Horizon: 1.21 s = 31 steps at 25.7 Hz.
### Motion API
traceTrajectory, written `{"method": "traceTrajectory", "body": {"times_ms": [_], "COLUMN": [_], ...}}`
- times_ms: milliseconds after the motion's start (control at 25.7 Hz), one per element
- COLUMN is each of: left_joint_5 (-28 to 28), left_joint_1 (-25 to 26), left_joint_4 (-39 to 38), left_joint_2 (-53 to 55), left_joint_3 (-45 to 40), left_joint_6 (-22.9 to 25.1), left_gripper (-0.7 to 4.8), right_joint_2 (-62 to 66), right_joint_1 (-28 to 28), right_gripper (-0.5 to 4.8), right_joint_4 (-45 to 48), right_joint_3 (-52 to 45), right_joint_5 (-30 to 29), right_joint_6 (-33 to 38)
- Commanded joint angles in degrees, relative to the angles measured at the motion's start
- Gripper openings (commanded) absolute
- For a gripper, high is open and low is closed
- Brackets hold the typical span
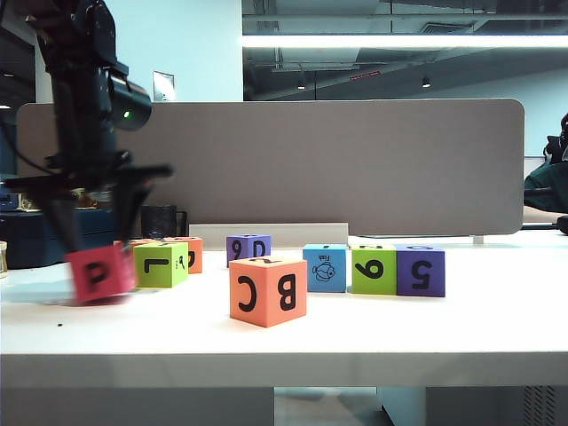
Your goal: Select the appropriate blocks from the scattered letter blocks on the table and arrange them in a row to spell out "TURING".
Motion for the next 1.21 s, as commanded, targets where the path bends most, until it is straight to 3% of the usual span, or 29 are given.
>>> {"method": "traceTrajectory", "body": {"times_ms": [39, 195, 389, 545, 661, 895, 1206], "left_joint_5": [4.76, 3.5, 0.92, -3.43, -4.9, -5.09, -2.21], "left_joint_1": [-1.81, -5.33, -9.18, -12.39, -14.16, -15.32, -15.37], "left_joint_4": [-1.55, -1.03, 3.5, 6.62, 9.44, 15.74, 15.85], "left_joint_2": [-1.22, -1.86, -1.55, -0.94, -0.24, 1.73, 5.2], "left_joint_3": [3.32, 8.76, 9.14, 9.14, 9.14, 9.14, 9.11], "left_joint_6": [0.33, 1.38, 1.95, 4.92, 5.44, 5.42, 5.42], "left_gripper": [2.36, 2.36, 2.32, 1.75, 1.69, 1.79, 1.83], "right_joint_2": [-0.55, -0.52, -0.55, -0.55, -0.55, -0.55, -0.55], "right_joint_1": [-0.02, -0.07, -0.07, -0.04, -0.07, -0.07, -0.04], "right_gripper": [-0.01, -0.01, -0.01, -0.01, -0.01, -0.01, -0.01], "right_joint_4": [0.63, 0.66, 0.63, 0.61, 0.61, 0.59, 0.59], "right_joint_3": [0.22, 0.22, 0.22, 0.22, 0.22, 0.22, 0.22], "right_joint_5": [0.09, 0.13, 0.11, 0.11, 0.11, 0.09, 0.11], "right_joint_6": [-0.17, -0.2, -0.17, -0.17, -0.17, -0.17, -0.17]}}
